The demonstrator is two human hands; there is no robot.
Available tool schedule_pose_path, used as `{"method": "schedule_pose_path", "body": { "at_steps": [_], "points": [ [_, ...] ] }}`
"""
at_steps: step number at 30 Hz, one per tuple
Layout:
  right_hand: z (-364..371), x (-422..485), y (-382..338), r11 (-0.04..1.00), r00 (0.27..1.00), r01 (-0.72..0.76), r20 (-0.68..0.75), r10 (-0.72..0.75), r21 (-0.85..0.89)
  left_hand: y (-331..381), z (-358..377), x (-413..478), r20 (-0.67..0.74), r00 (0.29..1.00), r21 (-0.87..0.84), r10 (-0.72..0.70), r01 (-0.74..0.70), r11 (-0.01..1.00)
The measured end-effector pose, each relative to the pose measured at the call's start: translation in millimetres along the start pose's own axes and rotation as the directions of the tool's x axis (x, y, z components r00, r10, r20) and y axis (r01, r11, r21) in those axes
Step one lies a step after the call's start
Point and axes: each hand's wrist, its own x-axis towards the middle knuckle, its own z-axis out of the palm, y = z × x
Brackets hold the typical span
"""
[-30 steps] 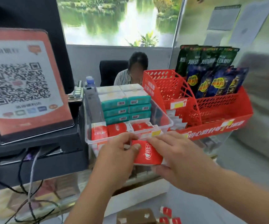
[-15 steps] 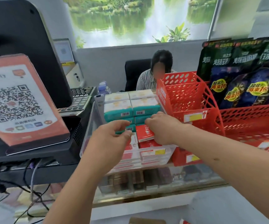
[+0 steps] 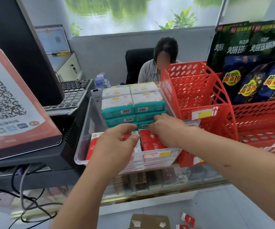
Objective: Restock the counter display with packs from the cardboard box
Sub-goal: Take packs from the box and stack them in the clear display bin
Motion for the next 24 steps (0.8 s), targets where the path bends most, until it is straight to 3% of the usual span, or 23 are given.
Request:
{"method": "schedule_pose_path", "body": {
  "at_steps": [6, 11, 16, 24],
  "points": [
    [-9, -3, -4, 1.0, 0.993, 0.024, 0.115, -0.023, -0.011, 1, -4, -7, 0.009, 1.0, -0.012, 0.03, -0.03, 0.999],
    [-25, -34, -17, 1.0, 0.998, -0.027, -0.058, 0.026, -0.016, 0, -10, -20, 0.041, 0.997, -0.067, 0.058, -0.056, 0.996],
    [-30, -89, -52, 0.989, 0.97, -0.099, -0.211, 0.121, 0.112, -13, -12, -43, 0.153, 0.982, -0.051, 0.111, -0.104, 0.993],
    [-2, -143, -101, 0.954, 0.942, -0.199, -0.223, 0.249, 0.225, -60, -10, -76, 0.297, 0.95, -0.085, 0.099, -0.077, 0.993]
  ]
}}
